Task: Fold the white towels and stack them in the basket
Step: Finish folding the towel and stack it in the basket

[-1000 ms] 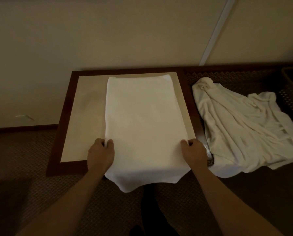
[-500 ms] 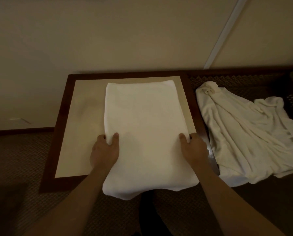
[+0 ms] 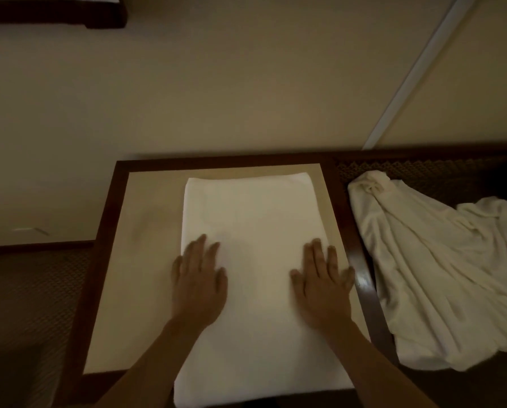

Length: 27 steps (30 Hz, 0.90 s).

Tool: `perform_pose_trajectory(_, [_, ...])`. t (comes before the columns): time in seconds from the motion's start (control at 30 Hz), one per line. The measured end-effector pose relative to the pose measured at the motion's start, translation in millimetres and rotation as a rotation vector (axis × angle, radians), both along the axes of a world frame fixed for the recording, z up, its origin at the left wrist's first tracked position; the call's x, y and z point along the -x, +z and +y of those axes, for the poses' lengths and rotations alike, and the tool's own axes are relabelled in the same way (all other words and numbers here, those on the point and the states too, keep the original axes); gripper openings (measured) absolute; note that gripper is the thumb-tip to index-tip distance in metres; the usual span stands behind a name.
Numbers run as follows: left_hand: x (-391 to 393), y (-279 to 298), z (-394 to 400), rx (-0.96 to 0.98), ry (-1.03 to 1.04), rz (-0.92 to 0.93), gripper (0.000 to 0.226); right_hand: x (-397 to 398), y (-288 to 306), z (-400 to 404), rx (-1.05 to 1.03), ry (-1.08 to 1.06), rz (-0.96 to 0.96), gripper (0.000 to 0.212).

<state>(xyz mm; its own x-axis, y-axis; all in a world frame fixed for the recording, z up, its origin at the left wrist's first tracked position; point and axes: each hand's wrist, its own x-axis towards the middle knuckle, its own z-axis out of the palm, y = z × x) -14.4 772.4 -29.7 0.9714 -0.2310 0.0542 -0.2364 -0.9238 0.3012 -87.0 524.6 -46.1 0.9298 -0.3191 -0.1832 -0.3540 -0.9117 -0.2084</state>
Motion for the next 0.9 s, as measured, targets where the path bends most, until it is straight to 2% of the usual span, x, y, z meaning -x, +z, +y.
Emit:
perform_pose_trajectory(0.07, [-17.9, -9.6, -8.1, -0.140, -0.063, 0.113, 0.067, -16.4, -4.1, -11.5, 0.030, -0.005, 0.028, 0.073])
perform_pose_trajectory(0.13, [-31.5, -15.7, -8.6, -0.196, -0.014, 0.172, 0.074, -29.7, 0.7, -18.0, 0.051, -0.006, 0.034, 0.075])
perform_pose_trajectory(0.63, [-224.3, -30.8, -31.3, -0.230, 0.097, 0.182, 0.088, -249.4, 1.7, -58.4, 0.049, 0.134, 0.052, 0.076])
perform_pose_trajectory(0.73, [-260.6, -25.1, -28.8, -0.285, 0.088, 0.175, 0.088, -284.9, 2.6, -58.5, 0.034, 0.110, 0.047, 0.079])
perform_pose_trajectory(0.9, [-304.7, -16.6, -32.1, -0.354, 0.108, 0.131, 0.091, -330.8, 2.2, -61.4, 0.081, 0.063, 0.000, 0.070])
